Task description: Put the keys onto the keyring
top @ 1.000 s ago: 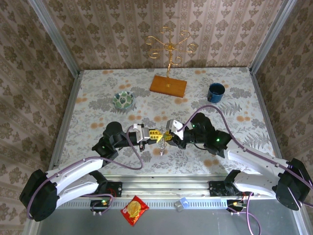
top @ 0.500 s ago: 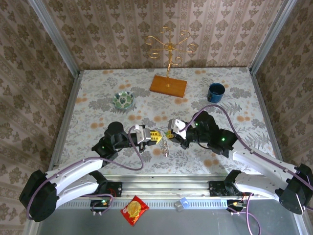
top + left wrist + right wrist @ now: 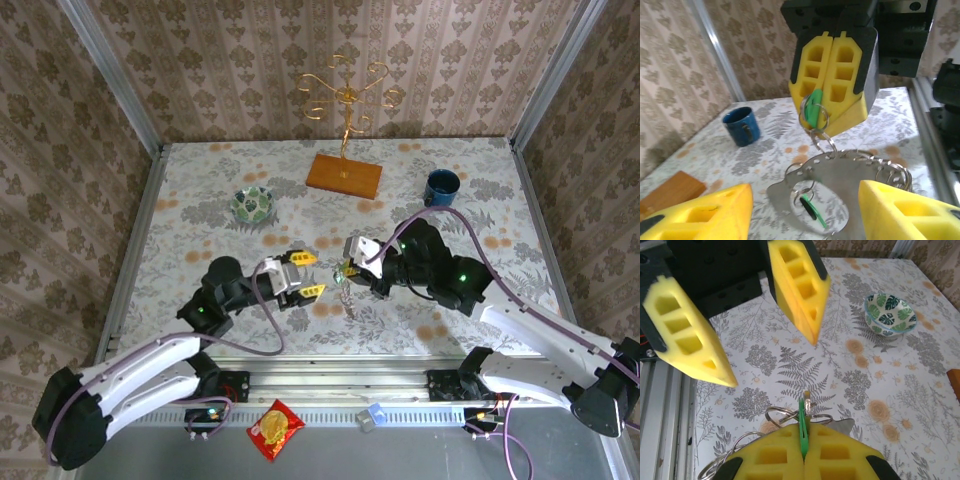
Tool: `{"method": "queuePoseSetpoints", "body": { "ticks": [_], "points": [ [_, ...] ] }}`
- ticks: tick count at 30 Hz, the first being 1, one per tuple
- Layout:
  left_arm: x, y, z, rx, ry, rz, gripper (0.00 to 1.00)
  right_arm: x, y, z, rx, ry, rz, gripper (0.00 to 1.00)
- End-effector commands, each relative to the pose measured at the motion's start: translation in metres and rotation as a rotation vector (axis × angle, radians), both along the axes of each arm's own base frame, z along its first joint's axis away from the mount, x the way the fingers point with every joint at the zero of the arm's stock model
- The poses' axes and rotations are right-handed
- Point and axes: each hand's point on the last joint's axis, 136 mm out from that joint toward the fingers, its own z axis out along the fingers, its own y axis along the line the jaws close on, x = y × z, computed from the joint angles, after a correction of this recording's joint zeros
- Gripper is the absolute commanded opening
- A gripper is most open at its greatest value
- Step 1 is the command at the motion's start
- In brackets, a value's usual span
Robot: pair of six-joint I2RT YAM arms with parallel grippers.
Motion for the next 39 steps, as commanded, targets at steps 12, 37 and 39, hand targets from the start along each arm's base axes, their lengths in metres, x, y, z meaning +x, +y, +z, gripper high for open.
{"method": "queuePoseSetpoints", "body": {
  "ticks": [12,37,39],
  "points": [
    [0.064,0.151,0.045,-0.153,0.001,0.901,0.77,-0.014,0.104,0.021,0.018,0.009,0.216,0.00],
    [0.093,0.171,0.009,-0.009,0.060,1.109,0.81,0.038,0.049,-0.154,-0.433,0.166,0.016,0.02],
    [0.100,0.168,0.002,-0.013,0.082,1.101,0.81,0.039,0.036,-0.166,-0.507,0.138,0.012,0.07]
  ]
}}
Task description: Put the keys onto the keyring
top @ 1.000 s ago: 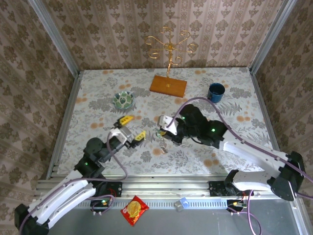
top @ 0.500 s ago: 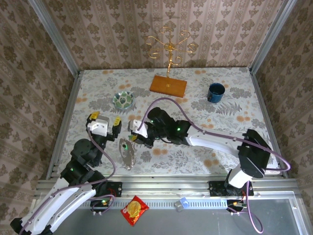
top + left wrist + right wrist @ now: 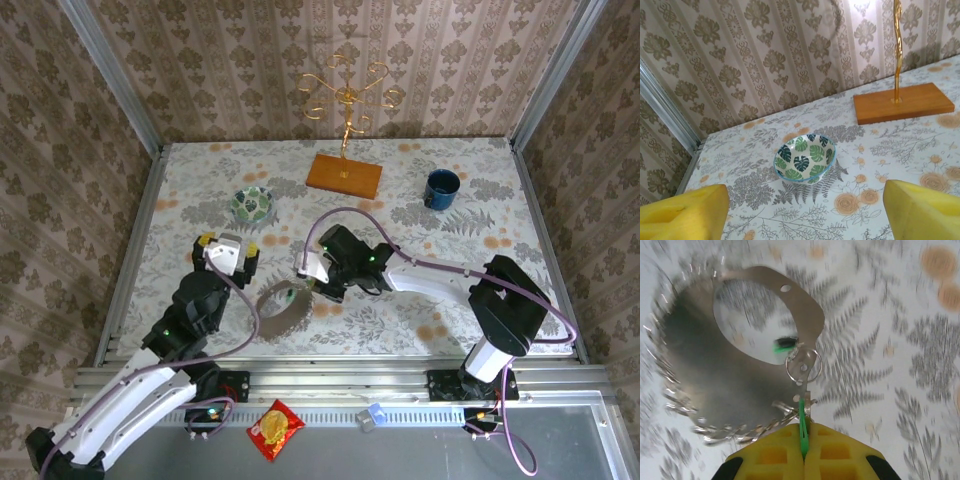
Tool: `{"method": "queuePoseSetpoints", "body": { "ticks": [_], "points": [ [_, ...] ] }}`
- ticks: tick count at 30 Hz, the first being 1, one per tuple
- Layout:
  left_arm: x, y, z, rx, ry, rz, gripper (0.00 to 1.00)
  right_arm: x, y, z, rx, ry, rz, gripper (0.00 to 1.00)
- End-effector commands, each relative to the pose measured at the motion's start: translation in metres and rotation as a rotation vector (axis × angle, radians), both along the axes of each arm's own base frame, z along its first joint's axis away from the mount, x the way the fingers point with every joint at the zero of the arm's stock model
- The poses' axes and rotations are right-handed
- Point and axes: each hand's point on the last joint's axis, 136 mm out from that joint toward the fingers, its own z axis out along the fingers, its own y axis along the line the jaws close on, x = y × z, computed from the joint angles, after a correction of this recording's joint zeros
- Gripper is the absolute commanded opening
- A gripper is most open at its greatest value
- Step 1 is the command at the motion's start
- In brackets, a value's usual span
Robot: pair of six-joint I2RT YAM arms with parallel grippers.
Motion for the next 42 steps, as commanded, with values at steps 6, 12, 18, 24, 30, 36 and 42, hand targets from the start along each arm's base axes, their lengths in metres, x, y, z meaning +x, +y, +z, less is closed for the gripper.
{"method": "queuePoseSetpoints", "body": {
  "ticks": [6,12,18,24,30,36,42],
  "points": [
    [0.029,-0.001,-0.010,-0.111,0.023,0.011,0.81,0.002,-0.045,-0.015,-0.221,-0.092,0.021,0.39],
    [0.044,0.019,-0.016,-0.091,0.018,0.105,0.83,0.018,-0.058,0.057,0.178,-0.080,-0.193,0.51],
    [0.057,0.053,-0.039,-0.036,0.039,0.213,0.83,0.077,-0.166,0.122,0.422,-0.407,-0.715,0.64],
    [0.066,0.069,-0.055,-0.044,0.027,0.280,0.83,0.092,-0.314,0.100,0.325,-0.617,-1.317,0.69],
    [0.084,0.067,-0.078,0.002,0.055,0.272,0.84,0.105,-0.312,0.076,0.479,-0.659,-1.255,0.72],
    [0.104,0.074,-0.098,-0.015,0.066,0.282,0.87,0.129,-0.306,0.037,0.445,-0.605,-1.172,0.68],
    [0.123,0.084,-0.110,0.020,0.074,0.296,0.89,0.144,-0.322,0.013,0.473,-0.514,-1.226,0.68]
  ]
}}
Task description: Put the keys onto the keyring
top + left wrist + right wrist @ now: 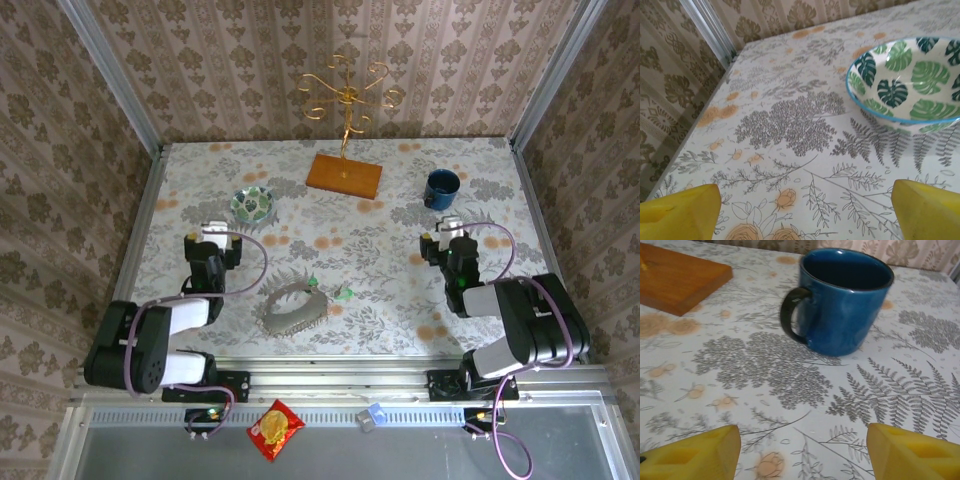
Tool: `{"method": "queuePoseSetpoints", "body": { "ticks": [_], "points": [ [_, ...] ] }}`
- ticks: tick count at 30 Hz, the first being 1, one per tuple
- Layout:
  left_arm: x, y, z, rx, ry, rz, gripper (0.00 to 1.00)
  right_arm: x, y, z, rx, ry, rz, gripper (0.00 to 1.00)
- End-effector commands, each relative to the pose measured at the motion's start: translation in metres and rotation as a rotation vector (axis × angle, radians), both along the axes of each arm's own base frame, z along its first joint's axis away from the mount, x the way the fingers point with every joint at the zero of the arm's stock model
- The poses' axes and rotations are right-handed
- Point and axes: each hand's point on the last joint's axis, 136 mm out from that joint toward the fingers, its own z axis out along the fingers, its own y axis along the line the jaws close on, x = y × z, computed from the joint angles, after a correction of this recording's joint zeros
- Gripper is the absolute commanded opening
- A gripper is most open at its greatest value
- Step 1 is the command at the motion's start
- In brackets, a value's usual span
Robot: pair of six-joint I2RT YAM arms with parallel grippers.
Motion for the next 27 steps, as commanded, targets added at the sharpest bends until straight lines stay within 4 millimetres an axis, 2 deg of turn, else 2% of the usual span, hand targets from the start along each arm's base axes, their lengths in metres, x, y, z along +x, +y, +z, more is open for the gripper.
{"method": "queuePoseSetpoints", "body": {
  "ticks": [1,4,7,8,10,14,20,27],
  "points": [
    [0.018,0.001,0.027,-0.009,-0.128,-0.026,0.89,0.020,0.010,0.020,0.066,-0.045,0.055,0.67],
    [0.020,0.011,0.011,-0.046,-0.138,0.002,0.90,0.025,0.004,0.019,0.097,-0.031,0.043,0.67],
    [0.020,0.006,0.002,-0.029,-0.129,-0.014,0.92,0.027,0.001,0.018,0.111,-0.019,0.037,0.69],
    [0.022,0.005,0.001,-0.040,-0.115,-0.032,0.97,0.027,0.000,0.019,0.116,-0.021,0.030,0.70],
    [0.029,0.012,0.002,-0.031,-0.109,0.008,1.00,0.028,-0.003,0.018,0.120,-0.015,0.018,0.72],
    [0.039,0.031,-0.004,-0.090,-0.036,0.085,1.00,0.028,-0.004,0.018,0.124,-0.011,0.013,0.71],
    [0.033,0.021,0.000,-0.049,-0.078,0.055,1.00,0.029,-0.005,0.017,0.127,-0.008,0.013,0.71],
    [0.037,0.025,-0.002,-0.061,-0.052,0.062,1.00,0.029,-0.007,0.017,0.129,-0.007,-0.003,0.70]
  ]
}}
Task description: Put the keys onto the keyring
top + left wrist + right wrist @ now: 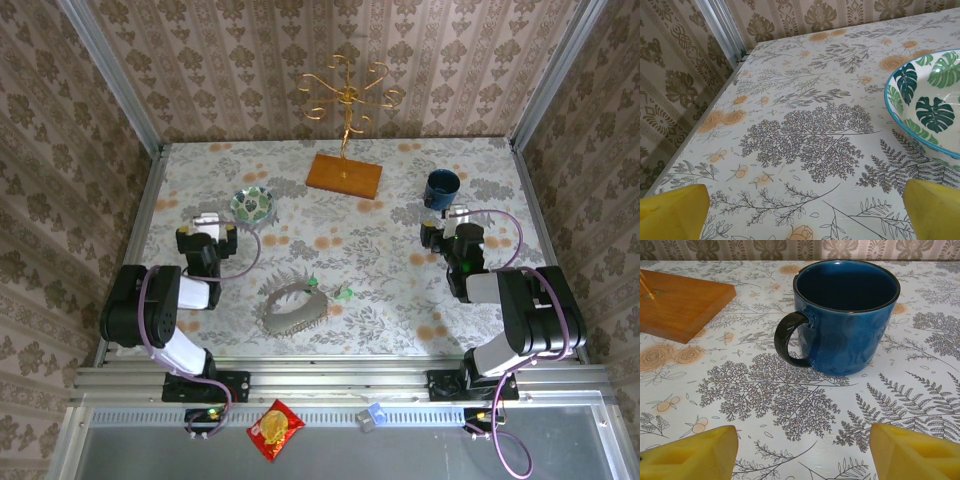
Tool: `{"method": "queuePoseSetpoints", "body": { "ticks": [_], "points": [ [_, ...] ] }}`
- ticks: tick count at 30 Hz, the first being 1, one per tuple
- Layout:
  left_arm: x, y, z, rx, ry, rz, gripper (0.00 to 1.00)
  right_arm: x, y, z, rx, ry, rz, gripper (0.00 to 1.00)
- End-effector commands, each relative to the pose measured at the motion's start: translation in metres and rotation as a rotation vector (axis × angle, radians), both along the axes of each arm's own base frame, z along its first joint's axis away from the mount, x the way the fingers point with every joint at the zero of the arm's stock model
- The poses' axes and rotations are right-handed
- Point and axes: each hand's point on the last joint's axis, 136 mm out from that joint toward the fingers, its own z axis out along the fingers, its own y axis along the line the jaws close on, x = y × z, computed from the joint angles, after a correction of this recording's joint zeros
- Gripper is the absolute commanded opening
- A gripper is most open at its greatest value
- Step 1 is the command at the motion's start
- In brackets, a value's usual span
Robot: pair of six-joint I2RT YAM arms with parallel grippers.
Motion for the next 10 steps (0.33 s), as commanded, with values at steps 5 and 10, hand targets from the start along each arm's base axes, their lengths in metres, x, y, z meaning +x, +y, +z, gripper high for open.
{"method": "queuePoseSetpoints", "body": {
  "ticks": [5,10],
  "points": [
    [0.0081,-0.0027,0.0017,-0.056,0.026,-0.066,1.00,0.0061,-0.0029,0.0049,0.018,-0.010,-0.015,0.71],
    [0.0080,-0.0025,0.0009,-0.069,0.030,-0.074,1.00,0.0060,-0.0031,0.0053,0.019,-0.011,-0.015,0.74]
  ]
}}
